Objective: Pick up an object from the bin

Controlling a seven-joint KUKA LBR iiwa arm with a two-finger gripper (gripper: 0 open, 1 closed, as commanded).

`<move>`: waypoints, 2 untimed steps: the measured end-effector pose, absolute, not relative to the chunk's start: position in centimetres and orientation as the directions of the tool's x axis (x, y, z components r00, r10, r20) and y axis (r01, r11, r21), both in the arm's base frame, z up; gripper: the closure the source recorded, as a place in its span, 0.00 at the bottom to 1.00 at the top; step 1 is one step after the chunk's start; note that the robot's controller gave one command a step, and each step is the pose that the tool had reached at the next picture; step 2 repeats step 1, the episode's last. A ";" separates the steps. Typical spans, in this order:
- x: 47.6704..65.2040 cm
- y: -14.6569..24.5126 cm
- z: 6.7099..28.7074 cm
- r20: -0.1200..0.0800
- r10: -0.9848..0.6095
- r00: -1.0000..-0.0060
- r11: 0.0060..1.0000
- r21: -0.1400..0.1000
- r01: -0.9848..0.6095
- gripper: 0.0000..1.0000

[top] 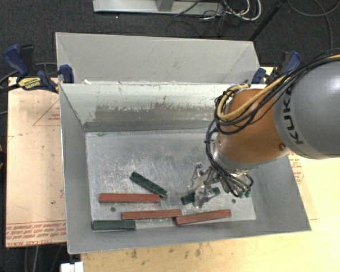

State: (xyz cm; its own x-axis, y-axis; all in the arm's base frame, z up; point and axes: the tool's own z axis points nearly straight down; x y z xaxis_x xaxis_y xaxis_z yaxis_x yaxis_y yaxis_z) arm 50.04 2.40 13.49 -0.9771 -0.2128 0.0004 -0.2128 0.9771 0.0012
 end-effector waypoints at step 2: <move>50.1 2.4 14.6 -0.001 -0.213 -0.977 0.977 0.001 -0.213 1.00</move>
Offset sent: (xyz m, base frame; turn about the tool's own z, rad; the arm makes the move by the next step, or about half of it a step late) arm 0.0001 0.0001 0.0135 0.0000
